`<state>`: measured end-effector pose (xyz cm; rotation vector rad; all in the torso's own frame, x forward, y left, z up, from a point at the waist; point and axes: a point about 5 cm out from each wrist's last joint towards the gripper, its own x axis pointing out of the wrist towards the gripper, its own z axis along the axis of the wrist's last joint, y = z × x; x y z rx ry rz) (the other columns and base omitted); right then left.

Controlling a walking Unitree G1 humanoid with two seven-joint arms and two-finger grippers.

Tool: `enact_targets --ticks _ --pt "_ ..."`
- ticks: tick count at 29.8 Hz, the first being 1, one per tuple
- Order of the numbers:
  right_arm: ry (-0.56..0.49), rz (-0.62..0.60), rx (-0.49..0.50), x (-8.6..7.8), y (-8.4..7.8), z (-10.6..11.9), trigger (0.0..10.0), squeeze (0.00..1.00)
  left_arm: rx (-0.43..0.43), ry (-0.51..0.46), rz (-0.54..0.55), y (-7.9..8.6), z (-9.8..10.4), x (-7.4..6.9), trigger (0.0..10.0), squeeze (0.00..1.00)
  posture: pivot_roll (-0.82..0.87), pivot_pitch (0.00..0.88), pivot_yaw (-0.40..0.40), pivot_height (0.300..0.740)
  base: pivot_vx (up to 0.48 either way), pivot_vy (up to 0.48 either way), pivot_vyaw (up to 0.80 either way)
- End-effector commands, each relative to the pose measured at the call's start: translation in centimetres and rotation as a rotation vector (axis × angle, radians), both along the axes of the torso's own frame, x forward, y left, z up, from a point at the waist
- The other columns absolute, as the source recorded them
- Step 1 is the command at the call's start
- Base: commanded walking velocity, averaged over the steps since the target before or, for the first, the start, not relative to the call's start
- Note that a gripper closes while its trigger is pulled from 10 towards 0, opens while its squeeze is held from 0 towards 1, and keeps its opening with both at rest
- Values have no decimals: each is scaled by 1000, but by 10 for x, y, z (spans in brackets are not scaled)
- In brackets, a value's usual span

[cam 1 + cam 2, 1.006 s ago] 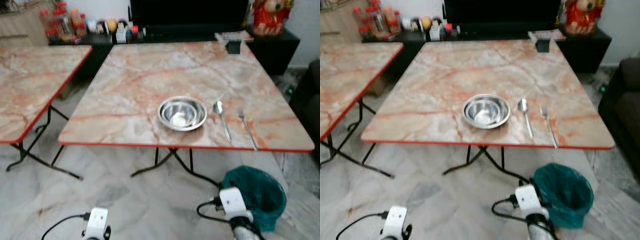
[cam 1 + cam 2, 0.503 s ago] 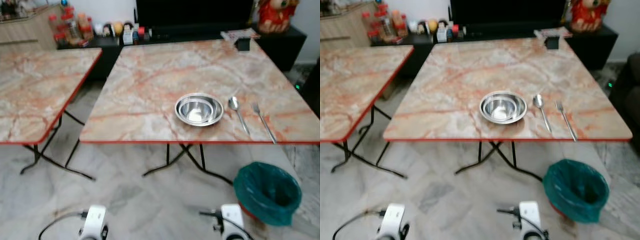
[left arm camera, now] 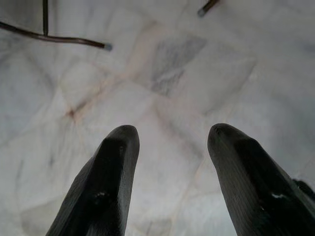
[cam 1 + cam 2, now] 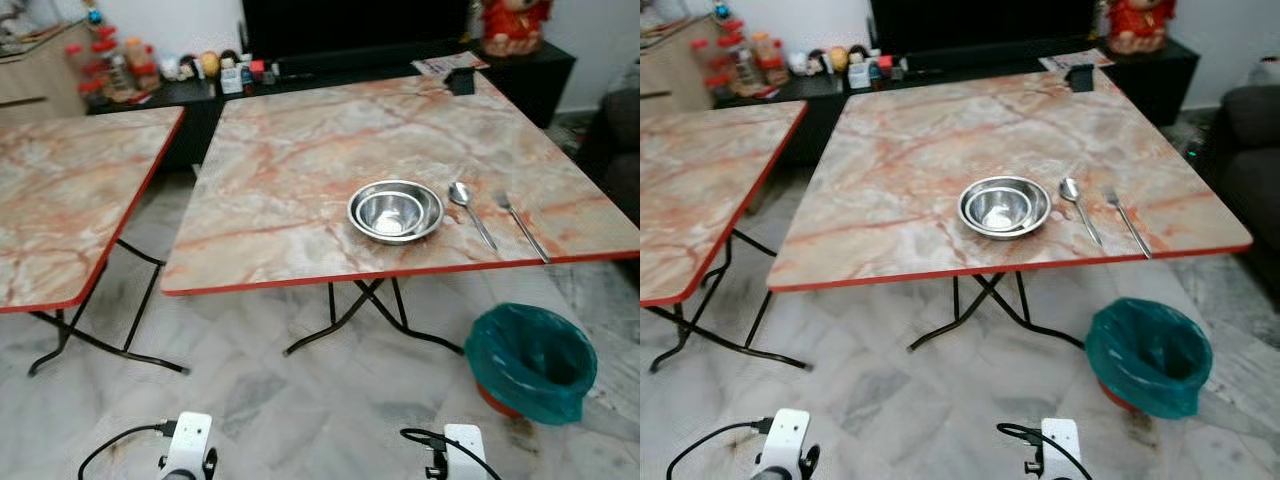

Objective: Setting the table

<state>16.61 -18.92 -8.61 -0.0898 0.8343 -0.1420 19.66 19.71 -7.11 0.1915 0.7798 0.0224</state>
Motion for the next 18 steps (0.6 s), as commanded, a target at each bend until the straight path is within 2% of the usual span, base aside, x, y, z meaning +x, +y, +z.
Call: enact_targets --ticks 1,18 --pt "-13 12 27 9 11 2 10000 0 20 39 8 8 -4 -9 10000 0 0 27 124 740 0 274 0" --pt "-37 28 31 20 14 7 10000 0 21 36 12 9 -3 -8 10000 0 12 0 115 740 0 338 0"
